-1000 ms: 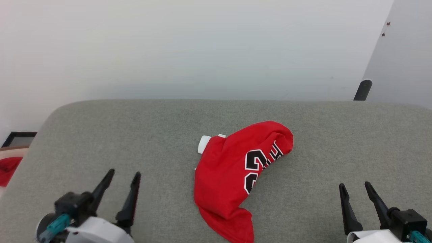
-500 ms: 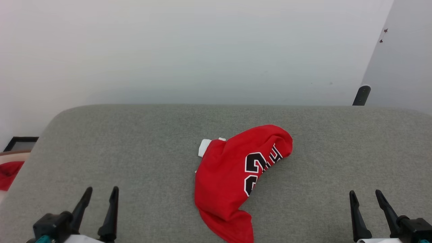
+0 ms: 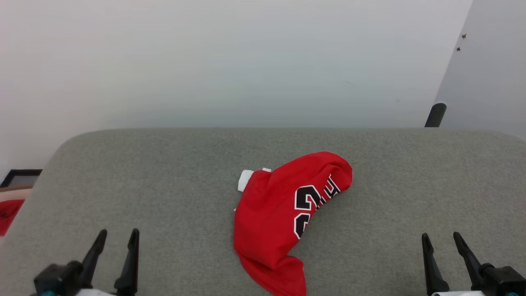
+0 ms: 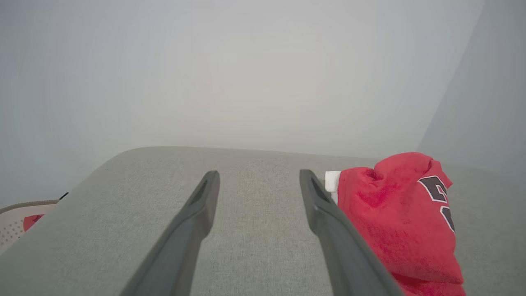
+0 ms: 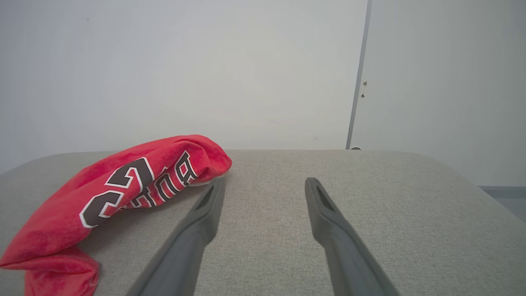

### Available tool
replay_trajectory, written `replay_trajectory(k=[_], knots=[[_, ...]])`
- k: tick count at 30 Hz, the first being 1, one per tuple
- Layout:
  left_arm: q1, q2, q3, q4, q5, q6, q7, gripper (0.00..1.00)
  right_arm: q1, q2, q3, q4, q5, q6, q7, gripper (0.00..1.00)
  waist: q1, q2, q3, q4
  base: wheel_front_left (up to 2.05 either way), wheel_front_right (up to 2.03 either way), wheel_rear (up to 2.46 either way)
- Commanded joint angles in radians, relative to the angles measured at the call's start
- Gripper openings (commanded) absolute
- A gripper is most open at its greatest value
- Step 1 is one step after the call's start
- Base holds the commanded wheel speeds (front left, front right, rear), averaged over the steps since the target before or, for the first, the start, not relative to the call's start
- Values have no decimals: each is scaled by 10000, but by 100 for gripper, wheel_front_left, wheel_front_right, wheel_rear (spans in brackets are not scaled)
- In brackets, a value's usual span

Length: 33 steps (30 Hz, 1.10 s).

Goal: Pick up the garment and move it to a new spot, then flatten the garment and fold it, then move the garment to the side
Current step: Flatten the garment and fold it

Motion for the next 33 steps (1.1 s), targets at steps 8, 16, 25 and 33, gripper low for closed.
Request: replay_trajectory(k=[8,16,25,33], knots=[[-1338,604,27,-229,-369,-444,1224,100,-452,21,470,-125,-27,6,-21,100,0,0,608,-554,0,0,0],[-3548,1349,-28,-317,-1204,-923,3748,100,-1140,70,1043,-342,204,6,-21,100,0,0,1846,-1468,0,0,0],[-6049,1696,-384,768,-2079,-1583,6010,100,-1853,196,1268,-490,440,6,-51,100,0,0,3272,-2495,0,0,0],[-7322,1928,-971,2005,-2262,-1836,7539,100,-2137,309,1362,-784,615,6,-54,100,0,0,4224,-3211,0,0,0]])
